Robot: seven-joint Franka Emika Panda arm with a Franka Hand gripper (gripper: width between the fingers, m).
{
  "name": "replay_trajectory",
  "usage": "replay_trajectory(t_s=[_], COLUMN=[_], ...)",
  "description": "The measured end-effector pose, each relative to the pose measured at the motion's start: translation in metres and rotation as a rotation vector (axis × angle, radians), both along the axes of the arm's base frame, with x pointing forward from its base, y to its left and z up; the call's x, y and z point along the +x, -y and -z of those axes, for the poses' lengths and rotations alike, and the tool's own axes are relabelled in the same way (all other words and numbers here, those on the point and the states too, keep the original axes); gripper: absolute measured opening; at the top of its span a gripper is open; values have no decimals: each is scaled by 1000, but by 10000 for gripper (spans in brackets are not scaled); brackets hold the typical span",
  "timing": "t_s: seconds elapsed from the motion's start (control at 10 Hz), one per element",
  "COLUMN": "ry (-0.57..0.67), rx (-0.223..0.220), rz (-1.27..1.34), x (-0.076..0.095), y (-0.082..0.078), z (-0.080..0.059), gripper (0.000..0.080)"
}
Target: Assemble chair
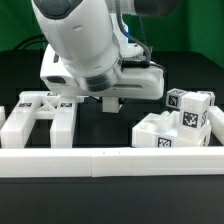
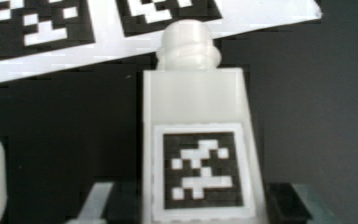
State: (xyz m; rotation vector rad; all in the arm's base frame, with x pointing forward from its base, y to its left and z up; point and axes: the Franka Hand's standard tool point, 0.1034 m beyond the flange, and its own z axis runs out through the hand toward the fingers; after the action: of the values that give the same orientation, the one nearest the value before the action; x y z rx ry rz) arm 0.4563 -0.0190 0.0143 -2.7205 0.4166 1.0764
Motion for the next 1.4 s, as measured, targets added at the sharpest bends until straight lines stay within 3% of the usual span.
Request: replay_trajectory(t_s=[0.2,0.4,0.5,0.9,1.1,1.2,1.4], ry=[-13,-9,-3,28,158,233,390], rx=[23,7,5,-8,-25,-42,-93], rz=[-7,3,6,10,-5,-3,13], x=[24,49,46,52,83,94,99], y=[-3,-14,-11,-9,-15,-16,-14], z=[-28,-55,-48,-46,-71,-76,-72], gripper=[284,284,285,285,285,285,285])
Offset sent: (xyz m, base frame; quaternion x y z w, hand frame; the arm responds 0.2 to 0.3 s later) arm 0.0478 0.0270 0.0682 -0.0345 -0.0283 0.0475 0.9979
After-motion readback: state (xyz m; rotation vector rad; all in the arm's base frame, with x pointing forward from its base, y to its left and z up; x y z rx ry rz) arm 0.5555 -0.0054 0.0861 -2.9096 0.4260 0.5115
